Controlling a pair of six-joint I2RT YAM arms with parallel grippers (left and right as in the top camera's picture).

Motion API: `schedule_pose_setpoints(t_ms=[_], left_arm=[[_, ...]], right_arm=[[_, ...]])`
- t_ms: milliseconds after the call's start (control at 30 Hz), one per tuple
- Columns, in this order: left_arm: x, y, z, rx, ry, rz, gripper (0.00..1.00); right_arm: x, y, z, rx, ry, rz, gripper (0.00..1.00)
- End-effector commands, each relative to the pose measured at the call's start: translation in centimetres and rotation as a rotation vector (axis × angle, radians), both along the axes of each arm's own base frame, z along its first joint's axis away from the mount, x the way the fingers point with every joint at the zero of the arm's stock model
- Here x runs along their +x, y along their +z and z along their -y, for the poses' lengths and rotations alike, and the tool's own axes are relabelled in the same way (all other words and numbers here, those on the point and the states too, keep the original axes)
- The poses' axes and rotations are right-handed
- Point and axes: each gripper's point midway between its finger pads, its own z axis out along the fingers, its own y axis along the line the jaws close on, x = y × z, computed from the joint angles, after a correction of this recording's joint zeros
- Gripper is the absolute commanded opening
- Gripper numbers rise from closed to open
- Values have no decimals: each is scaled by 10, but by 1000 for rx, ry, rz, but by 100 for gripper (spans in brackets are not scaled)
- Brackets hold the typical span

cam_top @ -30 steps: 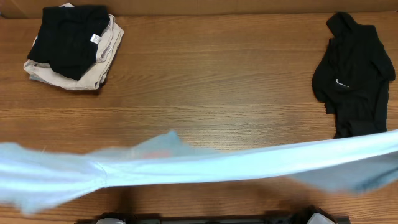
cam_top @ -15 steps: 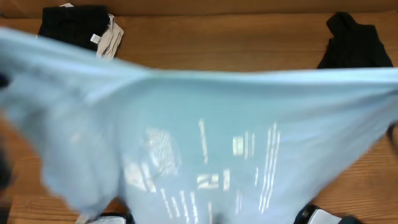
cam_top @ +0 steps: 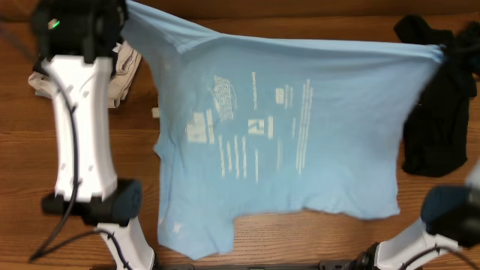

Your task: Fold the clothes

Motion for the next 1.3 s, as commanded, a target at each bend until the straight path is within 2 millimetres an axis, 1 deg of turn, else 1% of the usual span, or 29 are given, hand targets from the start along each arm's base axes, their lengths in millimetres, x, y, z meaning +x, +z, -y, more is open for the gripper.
schedule_pose_setpoints(t_ms=[0,133,200,267,367,433,500,633,700,800,900,1000,1200,1267], left_arm=[[36,-40,-7,-26,-10,-39,4],[70,-74,-11,-28,0,-46,4],[84,-89,-13,-28,2,-43,4],[92,-100,-12,-29,1,-49,4],[94,-113,-5,-55,-31,-84,4],[88,-122,0,-76,-55,-126,4],[78,-133,3,-100,-59,-186,4],[44,-159,4,-176,6,-329,4],[29,-170,11,-209,-11,-409,4],[12,-183,18,-245,-29,-499,4],[2,-192,19,-251,-27,-559,4],[-6,-204,19,-251,-20,-607,4],[-20,-241,23,-269,-17,-726,4],[-26,-254,23,-268,-14,-762,4]], right_arm=[[36,-31,-11,-21,47,6,4],[73,-49,-20,-31,66,61,4],[88,-55,-25,-37,68,88,4],[94,-56,-26,-41,57,97,4],[91,-61,-28,-30,49,77,4],[83,-68,-30,-15,46,30,4],[72,-76,-30,-4,40,-23,4],[48,-91,-24,-10,8,-142,4],[37,-97,-20,-16,-4,-192,4],[27,-103,-21,-22,16,-236,4],[23,-109,-21,-23,28,-265,4],[16,-122,-22,-12,32,-320,4],[3,-151,-20,-13,26,-428,4],[-2,-158,-22,-3,24,-453,7]])
